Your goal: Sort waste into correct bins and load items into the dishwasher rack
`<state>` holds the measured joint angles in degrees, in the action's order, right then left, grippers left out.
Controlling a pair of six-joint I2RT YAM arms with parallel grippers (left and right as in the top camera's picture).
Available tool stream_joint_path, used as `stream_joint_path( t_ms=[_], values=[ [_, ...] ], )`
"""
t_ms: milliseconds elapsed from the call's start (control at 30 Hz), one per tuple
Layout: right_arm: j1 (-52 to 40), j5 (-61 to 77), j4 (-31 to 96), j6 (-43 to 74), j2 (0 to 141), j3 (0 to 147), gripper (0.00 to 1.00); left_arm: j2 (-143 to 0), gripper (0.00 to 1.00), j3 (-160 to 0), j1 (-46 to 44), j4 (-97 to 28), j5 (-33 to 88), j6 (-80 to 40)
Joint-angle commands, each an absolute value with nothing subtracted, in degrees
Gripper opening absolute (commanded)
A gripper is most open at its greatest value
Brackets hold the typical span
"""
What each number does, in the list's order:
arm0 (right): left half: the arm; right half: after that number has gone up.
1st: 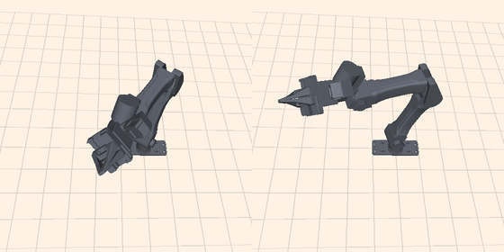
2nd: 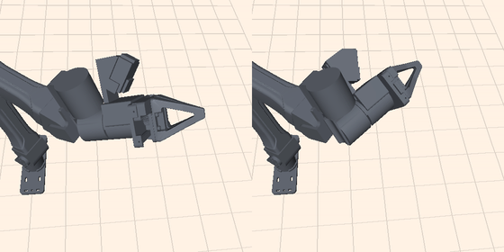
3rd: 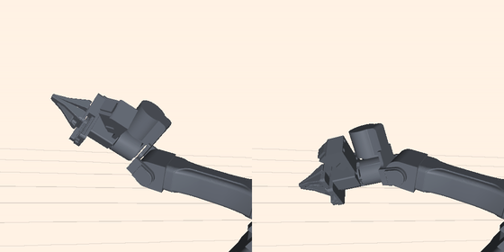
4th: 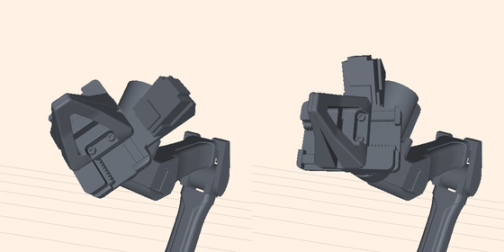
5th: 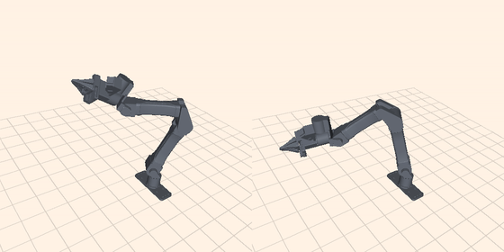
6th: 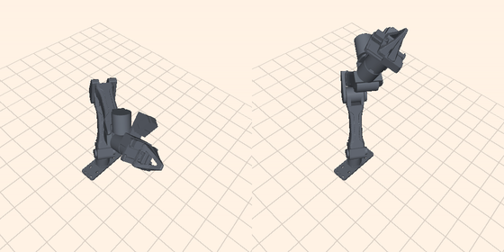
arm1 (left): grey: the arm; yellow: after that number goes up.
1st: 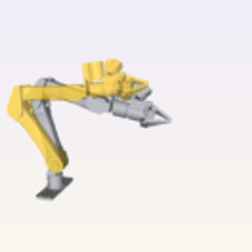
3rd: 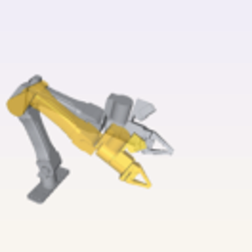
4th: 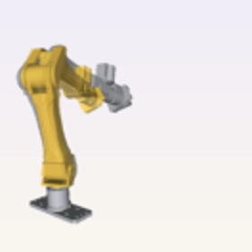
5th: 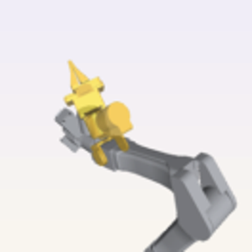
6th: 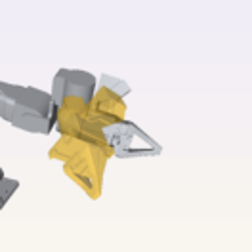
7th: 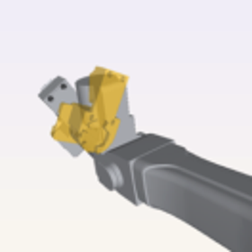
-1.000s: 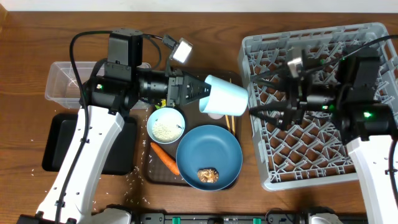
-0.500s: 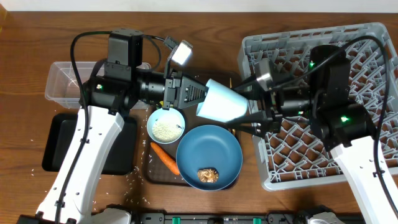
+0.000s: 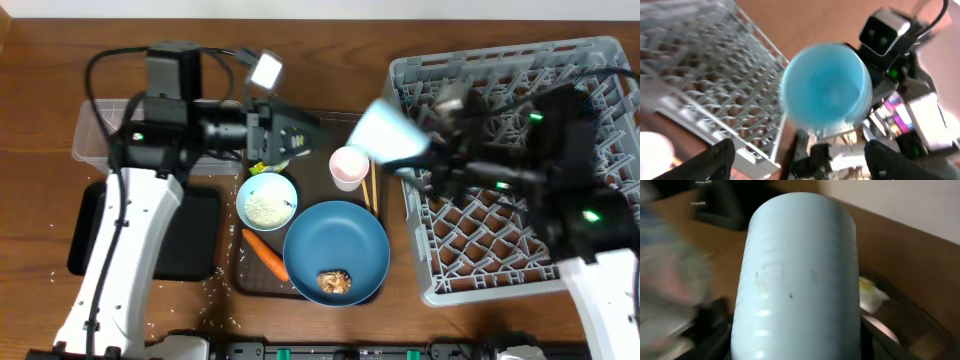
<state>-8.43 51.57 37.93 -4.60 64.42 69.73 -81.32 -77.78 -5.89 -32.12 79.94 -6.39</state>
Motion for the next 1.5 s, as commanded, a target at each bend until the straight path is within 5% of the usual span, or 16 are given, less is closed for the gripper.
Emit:
stream_joint_path(
  t_ms=[0,567,1067,1467],
  values=[
    [-1.41,35.42,42.09,2.24,61.8,70.67,0.57,-81.21,0.85,-79.05,-2.37,-32.03,78.39,-8.08],
    [38.37,16.34,57.56,22.52,71.37,70.65,0.57,-81.21,0.89,-79.05,-0.67,-32.45,78.37,-9.06],
    [41.19,20.05,66.35,16.97,88.05,70.65,0.65,-81.23,0.89,-79.0,-0.67,-32.45,78.06,-9.06],
    [41.19,26.46,65.82,12.97,87.96,71.66,0.68,-81.23,0.9,-79.0,-0.67,-32.45,77.71,-9.06]
  ],
)
